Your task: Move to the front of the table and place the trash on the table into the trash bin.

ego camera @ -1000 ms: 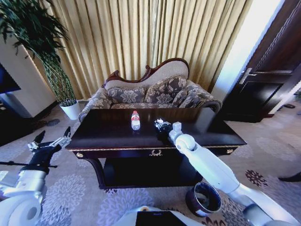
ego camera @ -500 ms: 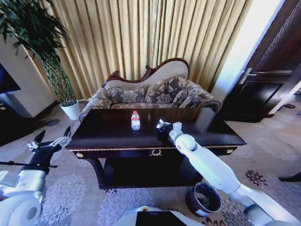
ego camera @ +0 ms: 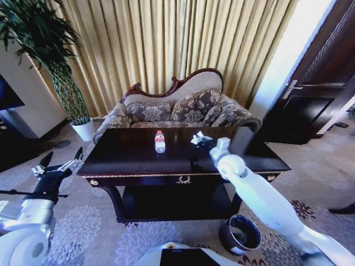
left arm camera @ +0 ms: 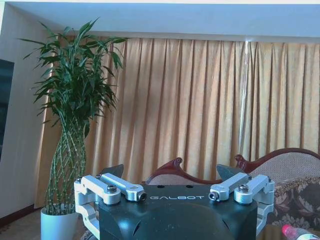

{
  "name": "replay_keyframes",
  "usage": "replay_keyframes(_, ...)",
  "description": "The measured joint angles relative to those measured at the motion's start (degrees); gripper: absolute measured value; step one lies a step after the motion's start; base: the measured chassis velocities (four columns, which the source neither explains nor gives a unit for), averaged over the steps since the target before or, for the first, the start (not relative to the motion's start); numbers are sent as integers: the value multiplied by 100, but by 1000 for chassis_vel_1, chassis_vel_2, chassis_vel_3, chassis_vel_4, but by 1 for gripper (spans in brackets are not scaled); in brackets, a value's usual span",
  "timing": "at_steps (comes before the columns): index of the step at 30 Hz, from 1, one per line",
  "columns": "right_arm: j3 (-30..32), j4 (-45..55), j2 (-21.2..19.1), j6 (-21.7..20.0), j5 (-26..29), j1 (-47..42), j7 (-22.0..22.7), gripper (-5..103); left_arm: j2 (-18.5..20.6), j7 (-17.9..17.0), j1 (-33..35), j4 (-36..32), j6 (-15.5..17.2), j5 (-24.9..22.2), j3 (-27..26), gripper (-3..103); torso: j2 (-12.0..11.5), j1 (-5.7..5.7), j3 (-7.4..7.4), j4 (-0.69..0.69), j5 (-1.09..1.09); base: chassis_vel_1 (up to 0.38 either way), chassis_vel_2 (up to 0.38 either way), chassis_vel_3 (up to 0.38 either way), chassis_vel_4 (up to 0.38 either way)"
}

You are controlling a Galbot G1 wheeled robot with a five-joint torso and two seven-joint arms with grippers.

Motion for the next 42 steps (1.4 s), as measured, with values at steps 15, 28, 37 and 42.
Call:
replay_keyframes(15, 2045, 965, 26, 139, -437, -2283, 253, 0, 226, 22, 2, 57, -87, -218, -94, 100, 0, 0, 0, 0, -3, 0, 0, 0, 0)
replay_keyframes(28, 3103, 2353, 638, 253, -577, -4143, 69, 0, 313, 12, 51, 121, -13, -292, -58, 100, 1, -1, -1, 0, -3, 0, 0, 0, 0)
replay_keyframes(37, 2936, 2605, 818, 255, -892, -4216, 74, 0, 473, -88, 23, 87, 340, -284, -135, 100, 1, 0, 0, 0, -1, 0, 0, 0, 0)
replay_keyframes(42, 2933, 2680, 792, 254, -899, -4228, 78, 0, 476, -111, 0, 81, 542, -259, -123, 100, 1, -1, 0, 1, -1, 0, 0, 0, 0)
